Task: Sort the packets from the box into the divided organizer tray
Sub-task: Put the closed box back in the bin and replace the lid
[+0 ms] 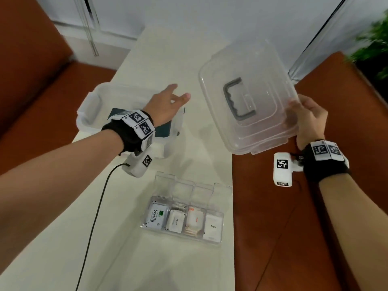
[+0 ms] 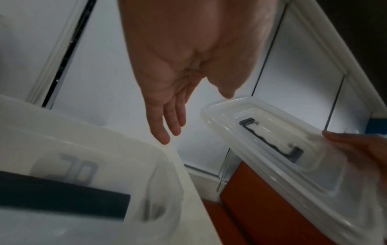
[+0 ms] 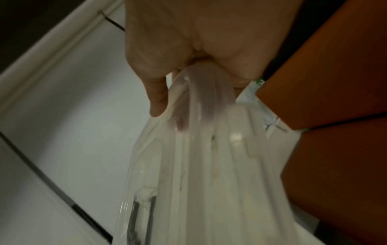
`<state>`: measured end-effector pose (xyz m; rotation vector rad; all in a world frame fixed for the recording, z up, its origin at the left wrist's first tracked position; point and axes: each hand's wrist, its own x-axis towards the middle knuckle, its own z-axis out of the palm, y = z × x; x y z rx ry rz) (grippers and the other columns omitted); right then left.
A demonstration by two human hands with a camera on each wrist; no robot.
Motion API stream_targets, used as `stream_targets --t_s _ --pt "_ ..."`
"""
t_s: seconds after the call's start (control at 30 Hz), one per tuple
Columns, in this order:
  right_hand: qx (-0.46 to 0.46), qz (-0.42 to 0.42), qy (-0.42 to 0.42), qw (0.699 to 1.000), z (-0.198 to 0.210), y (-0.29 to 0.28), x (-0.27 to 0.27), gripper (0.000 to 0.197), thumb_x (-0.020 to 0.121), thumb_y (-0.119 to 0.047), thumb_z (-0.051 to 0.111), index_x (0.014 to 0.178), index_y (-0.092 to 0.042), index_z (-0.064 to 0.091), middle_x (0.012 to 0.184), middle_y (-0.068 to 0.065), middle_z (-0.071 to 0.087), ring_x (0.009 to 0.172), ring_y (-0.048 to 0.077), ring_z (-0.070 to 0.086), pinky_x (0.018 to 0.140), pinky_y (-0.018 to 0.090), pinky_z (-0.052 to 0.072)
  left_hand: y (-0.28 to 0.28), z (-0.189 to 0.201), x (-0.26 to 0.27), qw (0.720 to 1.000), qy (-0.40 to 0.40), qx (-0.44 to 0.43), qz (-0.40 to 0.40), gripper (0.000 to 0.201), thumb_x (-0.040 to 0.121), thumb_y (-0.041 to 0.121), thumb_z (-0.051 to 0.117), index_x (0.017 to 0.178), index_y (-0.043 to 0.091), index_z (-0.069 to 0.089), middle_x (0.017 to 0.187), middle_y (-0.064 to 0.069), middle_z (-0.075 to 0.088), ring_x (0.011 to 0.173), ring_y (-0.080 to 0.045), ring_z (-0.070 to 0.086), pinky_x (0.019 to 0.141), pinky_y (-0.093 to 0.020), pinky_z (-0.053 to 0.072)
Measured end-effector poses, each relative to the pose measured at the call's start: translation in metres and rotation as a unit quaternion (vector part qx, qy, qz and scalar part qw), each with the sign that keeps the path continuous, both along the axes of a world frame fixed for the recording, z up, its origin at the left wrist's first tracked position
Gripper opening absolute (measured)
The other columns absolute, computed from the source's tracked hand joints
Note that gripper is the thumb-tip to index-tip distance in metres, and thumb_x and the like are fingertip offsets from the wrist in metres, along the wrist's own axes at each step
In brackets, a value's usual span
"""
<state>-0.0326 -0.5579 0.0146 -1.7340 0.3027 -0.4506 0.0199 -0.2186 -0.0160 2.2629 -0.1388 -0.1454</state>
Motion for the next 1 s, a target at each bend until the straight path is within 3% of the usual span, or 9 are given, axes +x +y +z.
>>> stream_targets --t_s 0.13,0.23,0.33,0.47,0.6,0.7,0.8,0.9,1.0 --pt "0.035 0.072 0.005 0.997 0.023 0.052 0.014 0.017 0.076 -0.035 0.075 0.085 -0.021 0.077 0.07 -0.003 0.069 0.062 0.012 0.063 0.057 0.024 0.05 0.035 0.025 0.009 0.981 0.026 -0.187 0.047 0.077 0.089 0.065 0.048 0.149 0.022 0.026 0.128 0.001 0.054 0.113 -0.019 0.059 0.091 -0.04 0.052" --pt "0.05 0.126 0.005 0.991 0.024 0.098 0.031 0.013 0.076 -0.033 0.076 0.074 -0.02 0.077 0.069 -0.002 0.068 0.064 0.015 0.06 0.063 0.03 0.048 0.08 0.032 0.014 0.932 0.067 -0.348 0.08 0.052 0.087 0.042 0.068 0.127 0.017 0.048 0.109 0.0 0.066 0.094 -0.021 0.07 0.067 -0.037 0.058" --pt "0.102 0.14 0.028 0.984 0.016 0.141 0.051 0.028 0.082 -0.037 0.071 0.102 -0.017 0.073 0.086 0.004 0.072 0.071 0.017 0.065 0.066 0.032 0.055 0.131 0.029 0.016 0.871 0.08 -0.465 0.137 0.028 0.091 0.014 0.064 0.114 0.002 0.053 0.092 -0.007 0.066 0.082 -0.023 0.073 0.064 -0.034 0.058" --pt "0.162 0.178 0.152 0.959 -0.012 0.191 0.061 0.056 0.085 -0.04 0.066 0.128 -0.008 0.048 0.095 0.014 0.066 0.068 0.024 0.068 0.062 0.036 0.055 0.178 0.022 0.012 0.841 0.058 -0.488 0.228 0.029 0.097 0.01 0.055 0.122 -0.004 0.049 0.105 -0.016 0.063 0.075 -0.02 0.074 0.06 -0.03 0.058" --pt "0.113 0.209 0.224 0.945 -0.044 0.231 0.055 0.03 0.088 -0.016 0.062 0.115 -0.007 0.052 0.084 0.01 0.06 0.057 0.019 0.063 0.055 0.032 0.053 0.2 0.005 0.002 0.862 0.075 -0.425 0.266 0.031 0.098 0.013 0.052 0.125 -0.002 0.046 0.109 -0.016 0.061 0.08 -0.021 0.069 0.062 -0.031 0.058" --pt "0.08 0.128 0.218 0.964 -0.057 0.245 0.057 0.008 0.09 -0.006 0.052 0.086 -0.005 0.058 0.08 0.011 0.058 0.066 0.024 0.061 0.056 0.035 0.053 0.208 -0.013 -0.005 0.933 0.097 -0.213 0.275 0.03 0.094 0.031 0.057 0.111 0.007 0.055 0.108 -0.011 0.06 0.098 -0.027 0.061 0.086 -0.039 0.054" --pt "-0.061 0.107 0.242 0.962 -0.068 0.248 0.058 0.027 0.089 -0.015 0.053 0.108 0.003 0.06 0.105 0.018 0.063 0.098 0.036 0.062 0.08 0.048 0.056 0.216 -0.033 -0.012 0.969 0.093 0.016 0.229 0.043 0.091 0.039 0.054 0.102 0.0 0.065 0.108 -0.017 0.059 0.105 -0.037 0.058 0.086 -0.037 0.046" --pt "-0.209 0.097 0.248 0.941 -0.073 0.251 0.054 0.04 0.089 -0.023 0.056 0.123 -0.001 0.055 0.119 0.016 0.06 0.108 0.033 0.057 0.087 0.034 0.047 0.214 -0.047 -0.02 0.969 0.105 0.062 0.213 0.044 0.092 0.041 0.05 0.099 -0.001 0.063 0.119 -0.024 0.047 0.112 -0.039 0.046 0.091 -0.039 0.041" --pt "-0.266 0.094 0.247 0.927 -0.077 0.253 0.056 0.04 0.093 -0.022 0.052 0.126 0.001 0.053 0.124 0.018 0.059 0.114 0.033 0.054 0.084 0.029 0.04 0.209 -0.051 -0.023 0.974 0.079 0.077 0.196 0.039 0.094 0.034 0.05 0.087 -0.004 0.06 0.104 -0.026 0.058 0.111 -0.041 0.048 0.087 -0.04 0.042"
